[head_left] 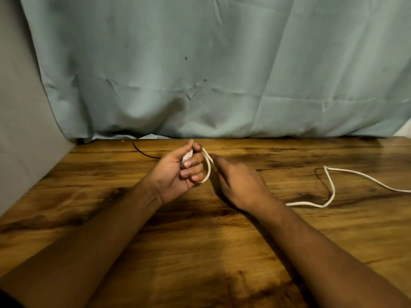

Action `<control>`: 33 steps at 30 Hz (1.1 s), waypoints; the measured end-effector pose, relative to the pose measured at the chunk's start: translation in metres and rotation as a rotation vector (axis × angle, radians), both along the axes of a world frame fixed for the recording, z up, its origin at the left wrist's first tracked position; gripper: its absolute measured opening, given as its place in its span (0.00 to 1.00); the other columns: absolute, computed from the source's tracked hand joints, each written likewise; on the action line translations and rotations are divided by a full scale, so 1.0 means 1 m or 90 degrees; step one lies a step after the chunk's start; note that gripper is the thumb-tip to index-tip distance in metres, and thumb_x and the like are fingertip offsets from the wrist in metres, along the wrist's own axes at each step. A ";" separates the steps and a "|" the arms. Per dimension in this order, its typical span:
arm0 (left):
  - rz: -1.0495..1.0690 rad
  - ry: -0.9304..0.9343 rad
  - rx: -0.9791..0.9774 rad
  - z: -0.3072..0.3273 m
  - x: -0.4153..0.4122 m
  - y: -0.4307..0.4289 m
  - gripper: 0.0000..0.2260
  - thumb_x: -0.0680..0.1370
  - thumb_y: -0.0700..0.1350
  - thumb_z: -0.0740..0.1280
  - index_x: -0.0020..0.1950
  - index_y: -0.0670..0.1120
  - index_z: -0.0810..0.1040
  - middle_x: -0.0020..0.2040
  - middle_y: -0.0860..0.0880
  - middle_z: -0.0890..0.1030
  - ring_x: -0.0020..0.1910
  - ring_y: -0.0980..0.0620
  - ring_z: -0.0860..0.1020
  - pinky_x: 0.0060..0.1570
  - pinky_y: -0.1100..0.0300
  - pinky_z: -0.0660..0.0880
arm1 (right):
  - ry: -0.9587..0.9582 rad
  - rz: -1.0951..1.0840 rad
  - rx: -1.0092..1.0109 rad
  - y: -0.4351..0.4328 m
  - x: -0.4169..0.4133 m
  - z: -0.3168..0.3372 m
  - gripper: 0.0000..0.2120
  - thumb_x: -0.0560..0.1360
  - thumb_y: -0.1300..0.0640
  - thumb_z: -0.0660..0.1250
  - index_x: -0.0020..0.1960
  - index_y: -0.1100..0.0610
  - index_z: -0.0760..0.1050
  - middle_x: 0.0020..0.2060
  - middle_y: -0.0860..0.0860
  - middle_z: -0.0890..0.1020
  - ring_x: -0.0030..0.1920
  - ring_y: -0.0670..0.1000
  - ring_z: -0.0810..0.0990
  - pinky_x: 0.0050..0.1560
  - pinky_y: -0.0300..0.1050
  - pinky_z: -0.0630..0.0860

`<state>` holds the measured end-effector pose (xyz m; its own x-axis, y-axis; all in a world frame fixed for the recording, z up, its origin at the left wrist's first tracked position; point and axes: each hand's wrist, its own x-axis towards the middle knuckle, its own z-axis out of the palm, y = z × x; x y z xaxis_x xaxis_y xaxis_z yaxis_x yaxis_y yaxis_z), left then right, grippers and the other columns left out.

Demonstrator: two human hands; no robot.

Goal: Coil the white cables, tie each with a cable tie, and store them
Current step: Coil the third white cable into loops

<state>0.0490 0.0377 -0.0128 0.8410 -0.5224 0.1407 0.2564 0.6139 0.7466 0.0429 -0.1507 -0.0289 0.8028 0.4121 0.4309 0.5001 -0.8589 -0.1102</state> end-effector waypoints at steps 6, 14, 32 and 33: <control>0.186 0.072 -0.022 0.002 0.007 0.008 0.14 0.86 0.51 0.56 0.43 0.48 0.72 0.42 0.47 0.83 0.28 0.57 0.77 0.21 0.69 0.64 | -0.077 -0.041 -0.204 0.022 -0.014 0.002 0.16 0.81 0.56 0.61 0.68 0.53 0.69 0.56 0.54 0.82 0.51 0.61 0.85 0.43 0.53 0.78; 0.262 0.071 0.049 0.004 0.012 0.006 0.17 0.87 0.51 0.53 0.41 0.49 0.72 0.61 0.43 0.83 0.72 0.43 0.74 0.74 0.47 0.64 | -0.111 0.049 -0.235 0.033 -0.030 0.015 0.10 0.83 0.48 0.60 0.53 0.52 0.78 0.45 0.54 0.85 0.46 0.59 0.85 0.39 0.48 0.69; 0.195 -0.262 0.522 -0.011 -0.001 -0.003 0.12 0.85 0.42 0.57 0.49 0.40 0.78 0.28 0.44 0.79 0.19 0.53 0.71 0.33 0.55 0.68 | -0.277 0.101 0.121 -0.006 -0.011 0.027 0.13 0.82 0.49 0.63 0.57 0.54 0.82 0.50 0.51 0.84 0.50 0.56 0.83 0.48 0.53 0.79; 0.176 -0.241 0.471 -0.011 -0.002 -0.004 0.12 0.85 0.42 0.57 0.49 0.40 0.78 0.26 0.45 0.75 0.18 0.54 0.67 0.32 0.56 0.66 | -0.276 0.068 0.134 -0.008 -0.009 0.025 0.12 0.82 0.48 0.64 0.57 0.52 0.82 0.50 0.50 0.83 0.49 0.55 0.83 0.47 0.52 0.79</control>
<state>0.0474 0.0334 -0.0234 0.9166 -0.3739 0.1416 -0.1758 -0.0588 0.9827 0.0341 -0.1592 -0.0039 0.4891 0.3508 0.7986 0.6224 -0.7818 -0.0379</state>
